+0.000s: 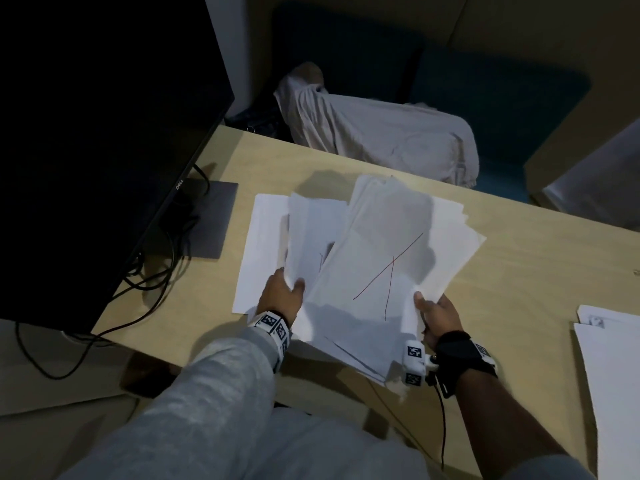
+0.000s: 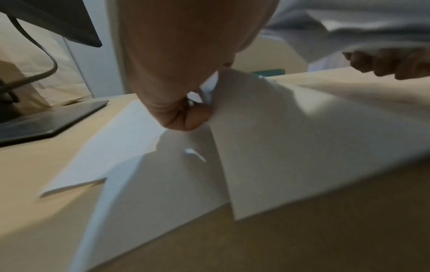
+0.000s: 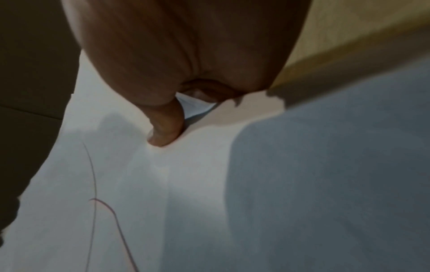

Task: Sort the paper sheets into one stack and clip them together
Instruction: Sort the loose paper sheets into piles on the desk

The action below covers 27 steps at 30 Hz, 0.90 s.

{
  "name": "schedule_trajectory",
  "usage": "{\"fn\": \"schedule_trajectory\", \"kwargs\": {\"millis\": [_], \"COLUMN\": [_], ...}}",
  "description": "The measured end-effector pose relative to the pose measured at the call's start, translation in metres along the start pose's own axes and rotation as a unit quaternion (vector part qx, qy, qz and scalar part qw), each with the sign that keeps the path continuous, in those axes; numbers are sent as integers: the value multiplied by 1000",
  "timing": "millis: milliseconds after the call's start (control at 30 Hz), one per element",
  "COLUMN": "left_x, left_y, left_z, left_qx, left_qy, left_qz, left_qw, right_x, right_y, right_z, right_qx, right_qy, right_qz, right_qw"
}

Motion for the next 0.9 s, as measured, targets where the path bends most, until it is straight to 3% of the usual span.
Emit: {"fn": "schedule_trajectory", "kwargs": {"millis": [100,167,267,433,600,667,767,833,900], "left_x": [6,13,27,39,47,49,48,47,45], "left_y": [6,12,23,44,46,46,46,46,44], "left_z": [-1,0,-3,-7,-9,-6,-3,-4,-3], "left_qx": [-27,-97,-191,-263,-271,-252,-215,-196,-193], "left_qy": [5,31,56,-24,-57,-13,79,90,79], "left_qz": [-67,-103,-66,-152,-282,-222,-44,-25,-71], "left_qw": [997,989,978,952,919,942,972,976,976], "right_x": [-7,-16,-20,-25,-33,-37,-37,-37,-38], "right_y": [-4,-5,-6,-3,1,3,7,9,8], "right_z": [-10,-20,-26,-26,-24,-24,-22,-21,-20], "right_qx": [10,23,40,32,7,4,-1,14,24], "right_qy": [6,6,12,-1,-6,-1,8,-13,-36], "right_qz": [-12,-5,7,11,-5,-51,-88,-81,-42], "right_qw": [1000,1000,999,999,1000,999,996,996,998]}}
Point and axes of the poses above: each hand's wrist, its own z-axis towards the middle knuckle, its own y-axis out of the palm, x = y × z, the point moved 3 cm from there along z, towards the middle knuckle, and after that the axes turned 6 degrees about -x, right-handed, at the moved point
